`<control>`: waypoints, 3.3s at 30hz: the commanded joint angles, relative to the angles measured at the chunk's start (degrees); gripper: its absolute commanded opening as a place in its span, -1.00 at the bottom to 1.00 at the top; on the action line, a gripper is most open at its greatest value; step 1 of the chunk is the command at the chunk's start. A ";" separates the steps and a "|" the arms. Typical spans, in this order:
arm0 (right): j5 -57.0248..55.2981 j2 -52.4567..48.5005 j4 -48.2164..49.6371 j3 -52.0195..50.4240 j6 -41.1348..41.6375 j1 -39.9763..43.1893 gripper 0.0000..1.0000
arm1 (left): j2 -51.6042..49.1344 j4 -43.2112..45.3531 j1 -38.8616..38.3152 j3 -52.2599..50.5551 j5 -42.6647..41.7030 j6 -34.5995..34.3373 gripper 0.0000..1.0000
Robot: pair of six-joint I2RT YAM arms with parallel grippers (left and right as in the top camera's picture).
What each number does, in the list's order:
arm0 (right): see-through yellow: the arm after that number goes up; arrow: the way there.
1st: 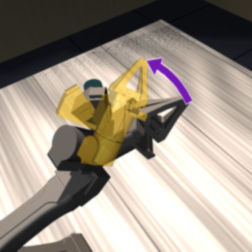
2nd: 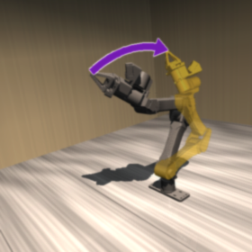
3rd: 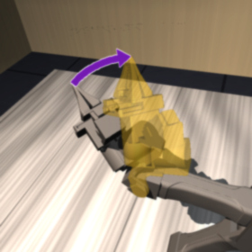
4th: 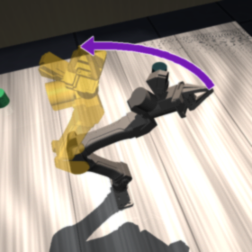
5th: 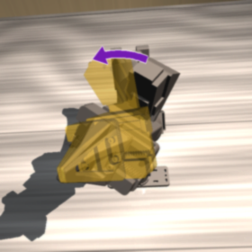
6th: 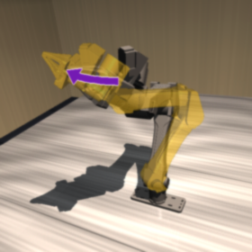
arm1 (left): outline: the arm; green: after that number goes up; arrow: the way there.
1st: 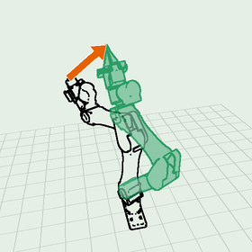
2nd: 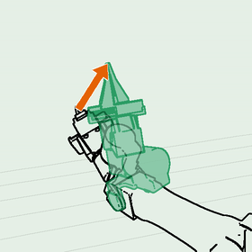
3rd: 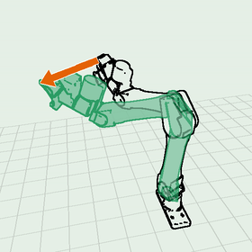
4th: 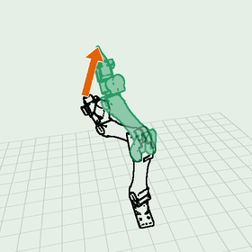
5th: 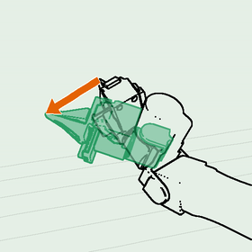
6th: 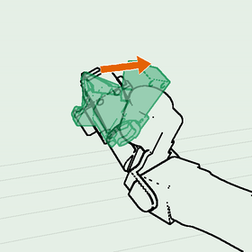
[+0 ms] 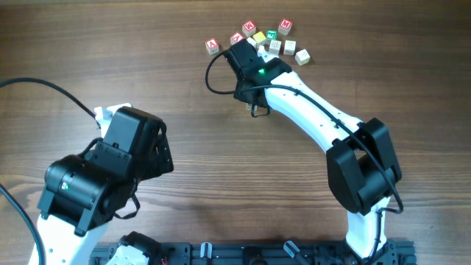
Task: Form a tower
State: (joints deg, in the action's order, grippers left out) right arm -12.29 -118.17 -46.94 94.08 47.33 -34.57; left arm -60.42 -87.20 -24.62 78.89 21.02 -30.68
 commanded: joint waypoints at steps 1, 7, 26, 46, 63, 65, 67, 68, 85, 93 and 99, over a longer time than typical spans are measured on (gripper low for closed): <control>-1.25 -0.98 1.09 -0.90 0.63 -0.04 -0.49 | 0.26 0.11 0.15 -0.02 0.48 0.26 1.00; -1.25 -0.98 1.18 -0.90 -0.87 -0.04 -0.49 | 0.26 0.11 0.15 -0.02 0.48 0.26 1.00; -1.22 -0.98 1.07 -0.76 -0.92 -0.09 0.64 | 0.26 0.11 0.15 -0.02 0.48 0.26 1.00; 9.55 -0.55 -15.63 20.31 -13.33 4.59 0.99 | 0.26 0.11 0.15 -0.02 0.48 0.26 1.00; 15.56 -14.16 -29.99 48.09 -18.34 7.41 0.99 | 0.26 0.11 0.15 -0.02 0.48 0.26 1.00; 13.27 -14.49 -33.44 48.06 -18.75 7.82 0.98 | 0.26 0.11 0.15 -0.02 0.48 0.24 1.00; 10.58 -14.49 -37.24 48.04 -19.96 7.72 0.99 | 0.26 0.11 0.15 -0.02 0.48 0.26 1.00; 10.69 -14.49 -38.42 48.04 -20.83 7.54 0.99 | 0.26 0.11 0.15 -0.02 0.48 0.26 1.00; 18.82 -20.11 -32.20 35.74 -12.63 6.78 0.99 | 0.26 0.11 0.15 -0.02 0.48 0.24 1.00; 19.41 -24.59 -31.67 35.63 -12.70 4.76 0.99 | 0.26 0.11 0.15 -0.02 0.48 0.26 1.00; 17.59 -25.90 -31.56 35.60 -12.81 4.52 0.99 | 0.26 0.11 0.15 -0.02 0.48 0.26 1.00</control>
State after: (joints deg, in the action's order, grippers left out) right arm 6.59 -142.74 -78.56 129.67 33.82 -30.22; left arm -60.42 -87.20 -24.62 78.89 21.02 -30.68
